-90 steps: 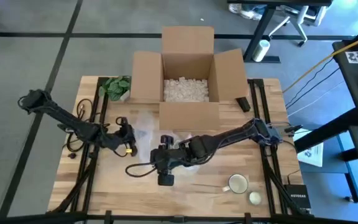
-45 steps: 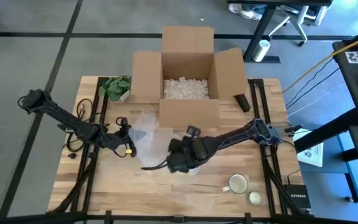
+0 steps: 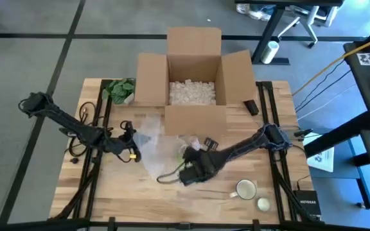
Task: Wrap mug
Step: Wrap the green mug with bubble wrap
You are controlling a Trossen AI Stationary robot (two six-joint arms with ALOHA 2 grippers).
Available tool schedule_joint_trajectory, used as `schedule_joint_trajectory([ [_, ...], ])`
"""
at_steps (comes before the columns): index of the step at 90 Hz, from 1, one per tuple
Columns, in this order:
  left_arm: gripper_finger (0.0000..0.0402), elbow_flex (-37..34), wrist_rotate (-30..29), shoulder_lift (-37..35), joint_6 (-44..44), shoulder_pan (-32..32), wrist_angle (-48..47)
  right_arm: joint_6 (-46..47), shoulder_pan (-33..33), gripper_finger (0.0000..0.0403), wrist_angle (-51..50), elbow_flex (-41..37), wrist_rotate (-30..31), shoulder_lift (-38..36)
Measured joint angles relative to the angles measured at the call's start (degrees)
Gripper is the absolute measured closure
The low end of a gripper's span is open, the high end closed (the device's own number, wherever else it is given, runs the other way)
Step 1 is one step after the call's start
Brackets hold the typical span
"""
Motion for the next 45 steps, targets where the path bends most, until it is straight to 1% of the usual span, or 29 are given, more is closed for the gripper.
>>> schedule_joint_trajectory([
  [6, 0.0402, 0.0, 1.2, 0.0, 0.0, 0.0, -0.2, 2.9, 2.0, 0.0402, 3.7, -2.9, 1.5, -1.6],
  [27, 0.0402, 0.0, 2.8, 0.0, 0.0, 0.0, -0.1, 16.7, 9.7, 0.0403, 10.6, -13.9, 8.7, -9.4],
  [45, 0.0402, 0.0, 3.8, 0.0, 0.2, 0.0, -0.1, 25.3, 15.2, 0.0403, 18.2, -27.2, 13.7, -17.2],
])
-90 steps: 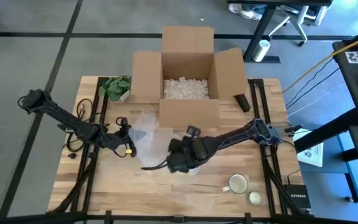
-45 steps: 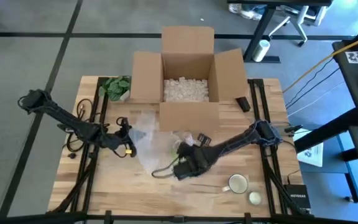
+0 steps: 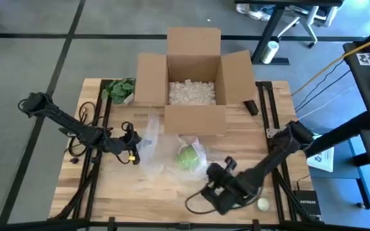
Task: Wrap mug
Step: Wrap the green mug with bubble wrap
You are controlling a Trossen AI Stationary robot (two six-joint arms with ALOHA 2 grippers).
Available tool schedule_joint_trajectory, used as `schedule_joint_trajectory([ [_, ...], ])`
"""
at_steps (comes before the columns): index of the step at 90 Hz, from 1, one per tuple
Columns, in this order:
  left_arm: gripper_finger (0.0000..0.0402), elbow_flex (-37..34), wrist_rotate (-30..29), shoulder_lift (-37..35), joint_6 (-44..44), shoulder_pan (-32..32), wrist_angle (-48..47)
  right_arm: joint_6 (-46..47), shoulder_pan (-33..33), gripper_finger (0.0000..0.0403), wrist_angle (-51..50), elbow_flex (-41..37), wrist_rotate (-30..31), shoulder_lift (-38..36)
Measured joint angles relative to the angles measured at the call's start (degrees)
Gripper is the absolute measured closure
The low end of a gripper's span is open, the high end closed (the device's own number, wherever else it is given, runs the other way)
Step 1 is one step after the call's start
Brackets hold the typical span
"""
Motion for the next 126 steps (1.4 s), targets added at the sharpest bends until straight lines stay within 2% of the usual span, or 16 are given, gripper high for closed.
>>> schedule_joint_trajectory([
  [10, 0.0402, 0.0, 0.0, 0.0, 0.6, 0.0, 0.2, 4.5, 0.1, 0.0403, 2.8, -8.4, 0.6, -3.7],
  [23, 0.0402, 0.0, 0.0, 0.0, 1.6, 0.2, 0.7, 2.3, -2.8, 0.0403, 14.2, -19.1, 3.0, -7.4],
  [34, 0.0402, 0.0, 0.9, 0.0, 1.7, 0.9, 0.7, -6.3, -6.8, 0.0403, 31.1, -27.2, 3.7, -9.6],
  [42, 0.0402, 0.0, 1.2, 0.0, 1.7, 1.7, 0.8, -14.5, -10.4, 0.0403, 42.6, -31.2, 1.5, -10.1],
  [48, 0.0402, 0.0, 2.1, 0.0, 1.7, 2.0, 0.8, -19.0, -13.0, 0.0403, 46.6, -32.4, -0.9, -10.1],
  [71, 0.0402, 0.0, 2.7, 0.0, 1.3, 2.3, 1.0, -34.6, -20.6, 0.0403, 59.9, -32.8, -13.6, -10.1],
  [82, 0.0402, 0.0, 2.7, 0.0, 1.3, 2.3, 0.9, -36.8, -22.7, 0.0403, 63.9, -32.8, -20.6, -10.1],
  [89, 0.0402, 0.0, 2.7, 0.0, 1.3, 2.3, 1.0, -38.7, -22.9, 0.0403, 66.0, -32.6, -21.9, -10.0],
  [105, 0.0402, 0.0, 2.7, 0.0, 1.3, 2.3, 0.9, -43.2, -22.8, 0.0403, 65.8, -26.9, -24.9, -7.8],
  [126, 0.0402, 0.0, 2.7, 0.0, 0.2, 2.3, 1.0, -46.5, -24.2, 0.0403, 56.4, -14.9, -30.1, 1.9],
])
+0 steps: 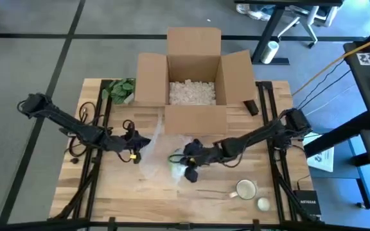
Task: Wrap mug
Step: Wrap the green mug with bubble wrap
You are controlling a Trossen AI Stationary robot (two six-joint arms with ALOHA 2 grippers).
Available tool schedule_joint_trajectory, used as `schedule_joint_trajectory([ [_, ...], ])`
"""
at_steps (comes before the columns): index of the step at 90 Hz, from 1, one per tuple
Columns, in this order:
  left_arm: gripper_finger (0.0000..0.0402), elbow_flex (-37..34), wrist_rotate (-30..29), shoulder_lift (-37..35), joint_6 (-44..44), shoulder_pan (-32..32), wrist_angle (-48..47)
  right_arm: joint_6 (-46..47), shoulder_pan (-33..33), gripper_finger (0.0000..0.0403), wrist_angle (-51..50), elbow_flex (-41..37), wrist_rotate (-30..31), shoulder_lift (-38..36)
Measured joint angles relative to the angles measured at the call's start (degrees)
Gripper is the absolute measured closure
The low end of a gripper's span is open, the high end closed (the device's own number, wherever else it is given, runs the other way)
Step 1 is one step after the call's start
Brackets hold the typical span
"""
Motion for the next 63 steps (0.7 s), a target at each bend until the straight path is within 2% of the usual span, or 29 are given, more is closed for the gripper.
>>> schedule_joint_trajectory([
  [23, 0.0402, 0.0, 0.0, 0.0, 0.0, -0.1, -0.1, -5.4, -1.5, 0.0403, -2.4, 10.7, -5.2, 7.5],
  [45, 0.0402, 0.0, 0.0, 0.0, 0.0, -0.1, -0.2, -6.6, -1.2, 0.0403, -14.8, 18.8, -4.8, 7.7],
  [63, 0.0402, 0.0, 0.0, 0.0, 0.0, -0.1, -0.1, -7.5, -1.2, 0.0403, -19.9, 23.5, -4.6, 7.7],
])
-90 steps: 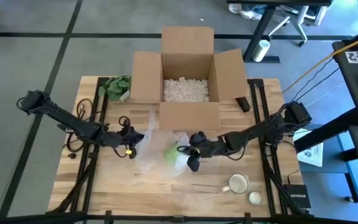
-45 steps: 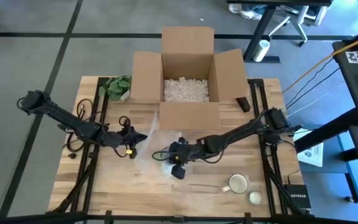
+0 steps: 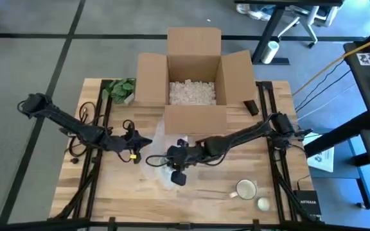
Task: Wrap mug
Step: Wrap the green mug with bubble wrap
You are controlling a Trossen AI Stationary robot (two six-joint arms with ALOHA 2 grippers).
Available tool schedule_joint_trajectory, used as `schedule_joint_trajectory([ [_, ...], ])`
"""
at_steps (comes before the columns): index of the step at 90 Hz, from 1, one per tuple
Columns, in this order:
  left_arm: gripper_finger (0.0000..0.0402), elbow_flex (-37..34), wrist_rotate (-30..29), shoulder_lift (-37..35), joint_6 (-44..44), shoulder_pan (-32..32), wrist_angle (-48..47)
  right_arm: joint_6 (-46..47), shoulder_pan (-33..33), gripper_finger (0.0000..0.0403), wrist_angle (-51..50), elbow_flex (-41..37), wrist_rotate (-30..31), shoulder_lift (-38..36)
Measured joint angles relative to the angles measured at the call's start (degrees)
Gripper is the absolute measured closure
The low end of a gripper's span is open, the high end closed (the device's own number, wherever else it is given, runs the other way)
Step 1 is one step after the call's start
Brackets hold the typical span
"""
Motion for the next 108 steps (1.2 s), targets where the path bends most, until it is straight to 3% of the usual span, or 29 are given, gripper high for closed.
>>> schedule_joint_trajectory([
  [30, 0.0402, 0.0, 0.0, 0.0, -0.4, 0.0, 0.0, -6.2, 0.0, 0.0395, -11.6, 7.3, 5.6, 0.0],
  [71, 0.0402, -0.1, 0.0, 0.0, -0.8, 0.0, -0.5, -11.6, 0.0, 0.0300, -15.9, 7.6, 8.3, 0.0],
  [108, 0.0402, -0.1, 0.3, 0.0, -1.9, 0.0, -0.6, -20.4, 0.0, 0.0295, -16.7, 7.6, 13.3, 0.0],
])
